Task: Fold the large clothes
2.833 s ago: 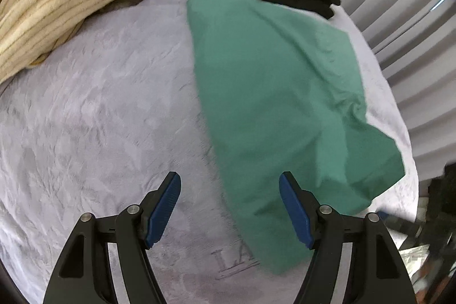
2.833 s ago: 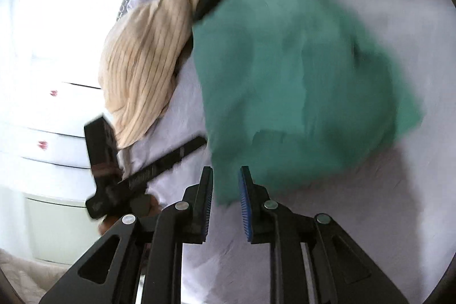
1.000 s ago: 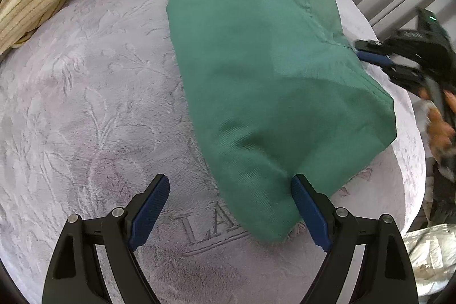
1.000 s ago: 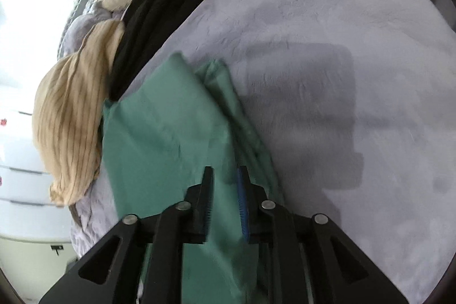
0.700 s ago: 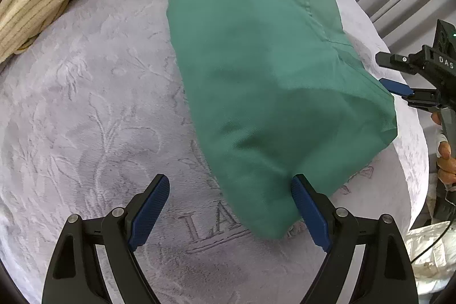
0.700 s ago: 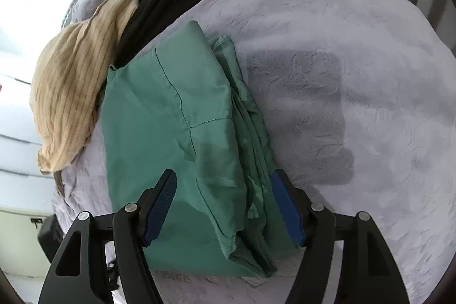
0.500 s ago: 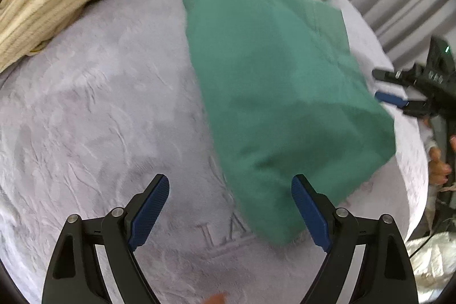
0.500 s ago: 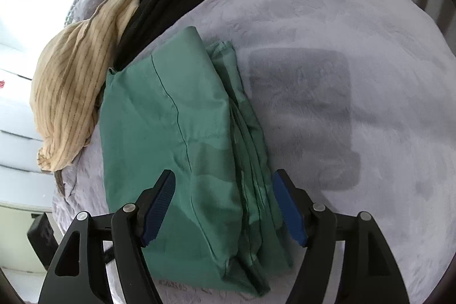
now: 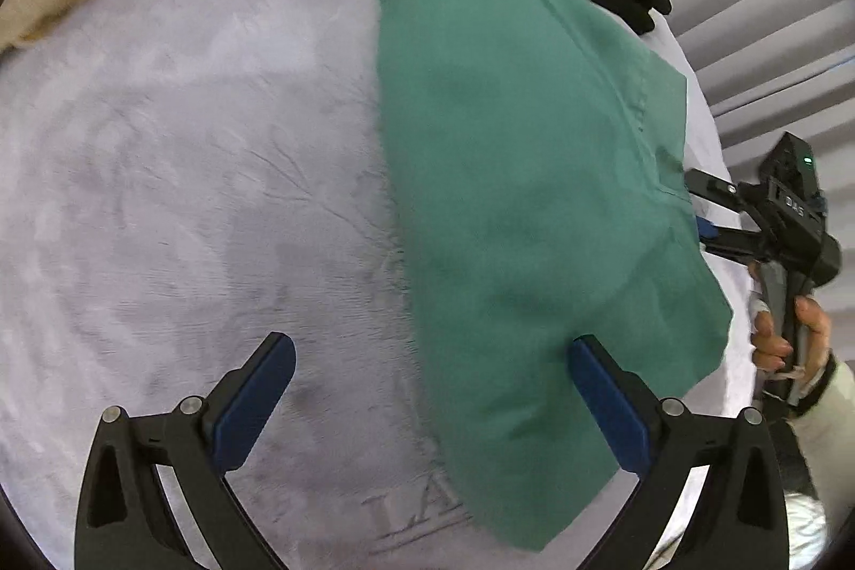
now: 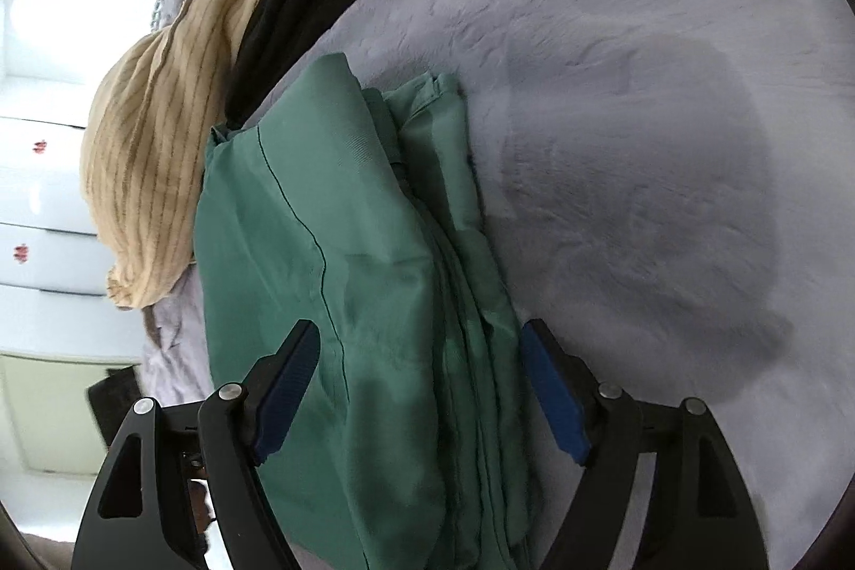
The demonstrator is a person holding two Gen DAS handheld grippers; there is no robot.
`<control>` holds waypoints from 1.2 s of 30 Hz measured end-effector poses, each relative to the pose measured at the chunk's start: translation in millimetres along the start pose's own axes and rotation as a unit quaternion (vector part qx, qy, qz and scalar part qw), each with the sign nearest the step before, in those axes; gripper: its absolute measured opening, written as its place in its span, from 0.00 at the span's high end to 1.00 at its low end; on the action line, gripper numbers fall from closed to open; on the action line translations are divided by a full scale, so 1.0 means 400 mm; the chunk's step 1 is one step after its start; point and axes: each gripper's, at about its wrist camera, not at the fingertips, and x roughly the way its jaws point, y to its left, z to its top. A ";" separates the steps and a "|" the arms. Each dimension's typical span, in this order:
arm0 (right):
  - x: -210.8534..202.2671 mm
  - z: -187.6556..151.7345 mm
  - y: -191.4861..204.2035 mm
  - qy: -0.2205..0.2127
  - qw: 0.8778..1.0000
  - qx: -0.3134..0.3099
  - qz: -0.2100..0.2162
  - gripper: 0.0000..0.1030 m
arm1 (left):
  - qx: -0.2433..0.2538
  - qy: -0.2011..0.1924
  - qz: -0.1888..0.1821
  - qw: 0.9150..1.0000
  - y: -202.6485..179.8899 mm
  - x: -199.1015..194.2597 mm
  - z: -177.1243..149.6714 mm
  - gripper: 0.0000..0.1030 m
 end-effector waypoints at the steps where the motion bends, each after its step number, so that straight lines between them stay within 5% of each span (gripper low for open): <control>1: 0.012 0.008 -0.004 0.007 1.000 0.000 0.008 0.22 | -0.005 0.006 -0.015 1.000 0.005 0.013 0.000 0.00; 10: 0.080 0.078 0.021 0.035 0.995 -0.004 0.097 0.20 | 0.021 0.028 -0.079 0.996 -0.051 0.084 0.003 0.00; 16: 0.127 0.100 -0.014 0.042 0.990 0.050 0.129 0.21 | 0.029 0.042 -0.071 0.996 -0.045 0.108 -0.018 0.00; 19: 0.122 0.090 -0.016 0.044 0.989 0.068 0.123 0.50 | 0.027 0.040 -0.077 0.996 -0.033 0.088 -0.027 0.19; 22: 0.093 0.063 -0.016 0.027 0.980 0.091 0.175 0.73 | 0.023 0.026 -0.098 0.995 -0.014 0.047 -0.038 0.39; 28: 0.033 0.008 0.044 0.005 0.964 0.103 0.244 0.74 | 0.014 0.003 -0.156 0.988 0.000 -0.064 -0.061 0.47; 36: -0.016 -0.116 0.168 0.007 0.958 0.087 0.272 0.74 | 0.037 -0.004 -0.162 0.986 0.066 -0.245 -0.169 0.47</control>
